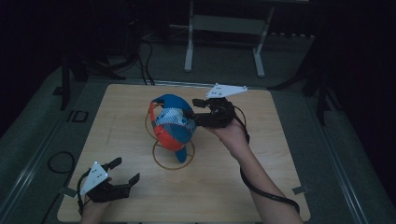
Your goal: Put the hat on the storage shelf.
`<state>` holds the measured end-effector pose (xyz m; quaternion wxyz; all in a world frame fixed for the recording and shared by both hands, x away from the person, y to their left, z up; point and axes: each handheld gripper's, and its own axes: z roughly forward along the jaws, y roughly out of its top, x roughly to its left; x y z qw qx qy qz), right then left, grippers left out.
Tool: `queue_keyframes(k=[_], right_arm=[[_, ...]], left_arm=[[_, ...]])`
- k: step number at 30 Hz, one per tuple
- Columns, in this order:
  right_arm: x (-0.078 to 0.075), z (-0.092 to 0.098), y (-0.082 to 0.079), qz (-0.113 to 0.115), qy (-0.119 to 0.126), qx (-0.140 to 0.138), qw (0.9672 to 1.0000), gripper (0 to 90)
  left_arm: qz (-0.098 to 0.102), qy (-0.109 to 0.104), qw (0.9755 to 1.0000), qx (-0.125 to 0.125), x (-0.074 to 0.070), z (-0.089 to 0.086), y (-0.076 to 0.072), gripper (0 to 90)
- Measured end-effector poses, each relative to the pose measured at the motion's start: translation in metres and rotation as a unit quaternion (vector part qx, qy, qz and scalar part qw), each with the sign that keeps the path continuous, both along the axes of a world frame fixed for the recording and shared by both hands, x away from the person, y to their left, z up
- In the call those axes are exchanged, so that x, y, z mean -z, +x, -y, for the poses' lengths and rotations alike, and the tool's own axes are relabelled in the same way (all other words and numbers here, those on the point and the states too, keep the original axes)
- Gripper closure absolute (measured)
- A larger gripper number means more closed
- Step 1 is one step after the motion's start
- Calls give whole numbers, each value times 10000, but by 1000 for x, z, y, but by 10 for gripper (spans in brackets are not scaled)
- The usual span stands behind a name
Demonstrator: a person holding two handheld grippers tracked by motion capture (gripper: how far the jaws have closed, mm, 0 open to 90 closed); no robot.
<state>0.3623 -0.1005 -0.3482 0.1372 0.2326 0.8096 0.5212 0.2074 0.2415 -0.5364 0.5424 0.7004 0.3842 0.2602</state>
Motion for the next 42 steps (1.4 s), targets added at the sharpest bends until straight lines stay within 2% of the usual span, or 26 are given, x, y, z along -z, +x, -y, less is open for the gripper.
queue_keyframes(k=[8, 12, 18, 24, 32, 38, 42], right_arm=[[8, 9, -3, -32, 18, -228, 9997, 186], [16, 14, -6, -41, -38, -351, 9994, 138], [29, 19, -12, 108, -103, -347, 9993, 137], [43, 26, -17, 165, -139, -357, 9991, 135], [61, 35, -26, 104, -131, -454, 9988, 134], [87, 47, -35, -8, -97, -495, 9987, 132], [105, 54, -39, -109, -210, -566, 9981, 131]], left_arm=[[51, -36, 10000, 22, 1, 1, 0, 101], [26, -78, 10000, 33, 2, 1, 0, 100], [38, -79, 10000, 41, 2, 1, 0, 99], [44, -47, 10000, 64, 4, 1, -1, 98], [54, -49, 10000, 67, 4, 0, -1, 99], [40, -51, 10000, 45, 5, 0, -1, 99], [23, -33, 10000, 43, 6, 1, -1, 99]])
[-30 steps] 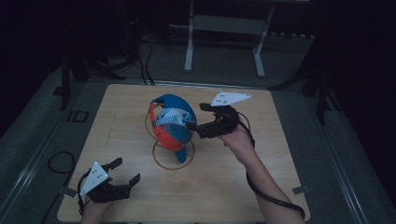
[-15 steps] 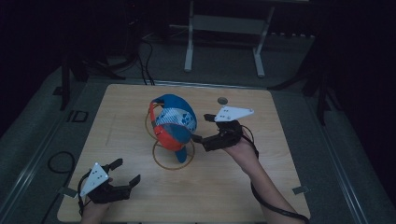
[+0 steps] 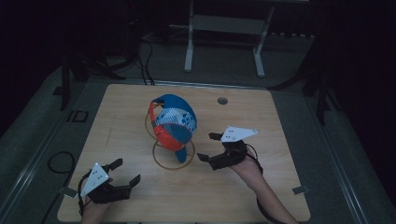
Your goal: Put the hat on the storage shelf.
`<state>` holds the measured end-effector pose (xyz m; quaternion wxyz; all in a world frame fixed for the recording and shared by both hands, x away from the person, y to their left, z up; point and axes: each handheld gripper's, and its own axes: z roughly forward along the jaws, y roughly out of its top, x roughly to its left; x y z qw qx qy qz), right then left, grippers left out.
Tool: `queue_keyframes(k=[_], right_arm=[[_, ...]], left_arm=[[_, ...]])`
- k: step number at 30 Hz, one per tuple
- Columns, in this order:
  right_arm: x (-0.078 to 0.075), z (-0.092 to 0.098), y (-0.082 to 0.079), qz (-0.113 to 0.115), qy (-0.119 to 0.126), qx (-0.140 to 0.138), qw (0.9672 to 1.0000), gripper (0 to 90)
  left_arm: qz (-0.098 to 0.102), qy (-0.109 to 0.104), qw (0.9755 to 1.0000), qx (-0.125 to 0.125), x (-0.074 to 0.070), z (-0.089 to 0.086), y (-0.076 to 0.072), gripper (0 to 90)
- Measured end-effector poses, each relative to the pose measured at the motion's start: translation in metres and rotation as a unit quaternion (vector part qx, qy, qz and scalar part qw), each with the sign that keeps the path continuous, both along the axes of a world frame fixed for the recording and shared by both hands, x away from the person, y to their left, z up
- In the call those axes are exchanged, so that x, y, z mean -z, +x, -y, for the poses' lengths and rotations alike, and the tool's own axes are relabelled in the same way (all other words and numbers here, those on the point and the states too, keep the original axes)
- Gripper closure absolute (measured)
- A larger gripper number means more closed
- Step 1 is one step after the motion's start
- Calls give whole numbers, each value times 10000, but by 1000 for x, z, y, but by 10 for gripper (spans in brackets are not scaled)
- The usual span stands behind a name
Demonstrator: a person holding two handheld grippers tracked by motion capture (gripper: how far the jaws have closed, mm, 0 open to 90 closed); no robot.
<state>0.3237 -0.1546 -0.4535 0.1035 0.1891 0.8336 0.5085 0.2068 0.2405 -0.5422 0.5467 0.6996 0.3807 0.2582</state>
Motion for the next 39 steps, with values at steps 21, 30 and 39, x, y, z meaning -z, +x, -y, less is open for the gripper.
queue_keyframes(k=[21, 30, 39], right_arm=[[64, 35, -18, -274, -280, -43, 9992, 136], [85, 60, -24, -427, -397, 109, 9982, 137], [92, 84, -26, -414, -458, 293, 9977, 141]], left_arm=[[-92, 16, 9999, 44, 5, 0, 1, 100], [-122, 55, 9999, 73, 6, 1, 2, 101], [-112, 53, 9999, 78, 6, 1, 2, 101]])
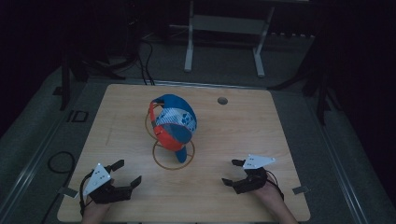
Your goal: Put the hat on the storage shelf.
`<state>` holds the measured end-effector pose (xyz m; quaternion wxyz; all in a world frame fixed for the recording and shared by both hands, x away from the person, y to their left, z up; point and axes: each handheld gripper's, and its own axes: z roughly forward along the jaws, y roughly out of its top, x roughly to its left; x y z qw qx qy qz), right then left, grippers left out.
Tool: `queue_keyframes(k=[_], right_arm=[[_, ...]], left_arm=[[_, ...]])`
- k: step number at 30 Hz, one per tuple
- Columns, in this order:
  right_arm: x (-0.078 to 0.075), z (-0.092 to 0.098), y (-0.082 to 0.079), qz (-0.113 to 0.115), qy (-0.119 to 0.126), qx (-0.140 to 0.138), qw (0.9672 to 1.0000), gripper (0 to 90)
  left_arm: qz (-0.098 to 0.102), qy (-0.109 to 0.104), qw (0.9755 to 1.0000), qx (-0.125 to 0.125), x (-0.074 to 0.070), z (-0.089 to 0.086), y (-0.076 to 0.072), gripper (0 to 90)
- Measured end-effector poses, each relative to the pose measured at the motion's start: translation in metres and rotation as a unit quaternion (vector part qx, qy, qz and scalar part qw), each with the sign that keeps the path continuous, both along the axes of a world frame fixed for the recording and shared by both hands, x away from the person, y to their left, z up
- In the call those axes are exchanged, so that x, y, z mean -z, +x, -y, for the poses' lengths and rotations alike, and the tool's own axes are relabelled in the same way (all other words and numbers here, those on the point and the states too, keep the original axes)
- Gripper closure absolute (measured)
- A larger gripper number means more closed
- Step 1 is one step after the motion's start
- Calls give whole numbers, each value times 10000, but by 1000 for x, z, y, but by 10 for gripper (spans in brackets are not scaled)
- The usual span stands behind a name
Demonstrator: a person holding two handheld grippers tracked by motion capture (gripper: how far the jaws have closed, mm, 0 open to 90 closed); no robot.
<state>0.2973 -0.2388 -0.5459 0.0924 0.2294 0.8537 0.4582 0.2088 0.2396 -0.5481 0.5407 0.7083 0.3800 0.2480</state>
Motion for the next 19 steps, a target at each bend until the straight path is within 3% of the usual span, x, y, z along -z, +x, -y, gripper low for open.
queue_keyframes(k=[12, 19], right_arm=[[4, 20, -4, 52, -186, 246, 9995, 141], [5, 19, -4, 92, -198, 270, 9994, 142]], left_arm=[[13, -21, 10000, 22, 1, 0, 0, 101], [11, -33, 10000, 20, 1, 0, 0, 101]])
